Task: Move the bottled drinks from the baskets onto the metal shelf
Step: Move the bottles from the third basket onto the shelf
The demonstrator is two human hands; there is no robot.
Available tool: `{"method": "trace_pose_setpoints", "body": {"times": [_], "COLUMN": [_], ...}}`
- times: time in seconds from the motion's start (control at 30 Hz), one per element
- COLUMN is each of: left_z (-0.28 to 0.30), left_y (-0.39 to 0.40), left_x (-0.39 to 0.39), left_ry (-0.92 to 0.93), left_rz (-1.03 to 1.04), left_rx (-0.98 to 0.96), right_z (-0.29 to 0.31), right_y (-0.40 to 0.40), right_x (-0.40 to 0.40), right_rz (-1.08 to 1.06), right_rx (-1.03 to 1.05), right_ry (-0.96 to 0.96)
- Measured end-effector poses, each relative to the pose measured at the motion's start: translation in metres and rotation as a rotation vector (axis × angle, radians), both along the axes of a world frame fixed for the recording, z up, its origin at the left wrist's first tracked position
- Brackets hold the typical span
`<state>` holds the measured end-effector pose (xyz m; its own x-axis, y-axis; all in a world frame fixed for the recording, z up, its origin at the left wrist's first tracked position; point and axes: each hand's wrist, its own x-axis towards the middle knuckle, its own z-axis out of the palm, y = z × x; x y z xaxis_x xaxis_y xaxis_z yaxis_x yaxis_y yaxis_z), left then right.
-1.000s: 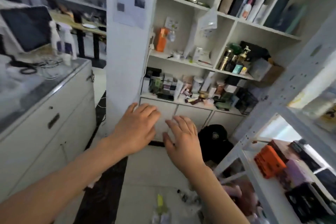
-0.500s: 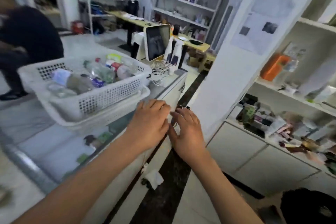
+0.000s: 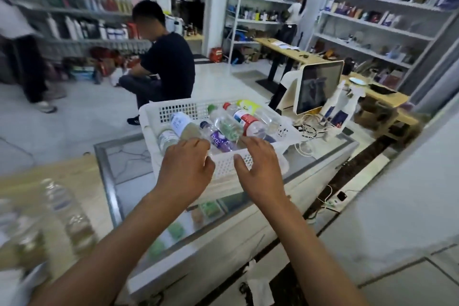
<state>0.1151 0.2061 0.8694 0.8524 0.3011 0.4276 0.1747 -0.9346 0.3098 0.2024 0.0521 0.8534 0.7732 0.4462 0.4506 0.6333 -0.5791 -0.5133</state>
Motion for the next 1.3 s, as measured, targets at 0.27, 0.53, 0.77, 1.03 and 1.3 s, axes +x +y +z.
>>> {"method": "trace_pose_setpoints", "body": {"times": [0.27,0.53,0.77,1.03,1.3], "left_z": [0.003,0.004,0.013,-0.009,-0.026], "left_y": [0.05,0.073,0.079,0.081,0.081], "left_x": [0.059,0.085,0.107,0.121,0.135], "left_ry": [0.177,0.391,0.666,0.77,0.897], "left_rz": [0.428,0.535,0.496,0.514,0.558], "left_rx": [-0.414,-0.565,-0.428,-0.159,0.046], "right_z": [0.009,0.001,-0.009,-0.015,-0.001], "right_y": [0.065,0.142,0.172,0.176,0.142], "right_x": [0.09,0.129,0.141,0.144,0.165], "right_rz": [0.26,0.337,0.206,0.228,0.194], "right_rx": [-0.069,-0.336,-0.399,-0.378,-0.168], "right_ry": [0.178,0.546,0.771,0.865,0.933]}}
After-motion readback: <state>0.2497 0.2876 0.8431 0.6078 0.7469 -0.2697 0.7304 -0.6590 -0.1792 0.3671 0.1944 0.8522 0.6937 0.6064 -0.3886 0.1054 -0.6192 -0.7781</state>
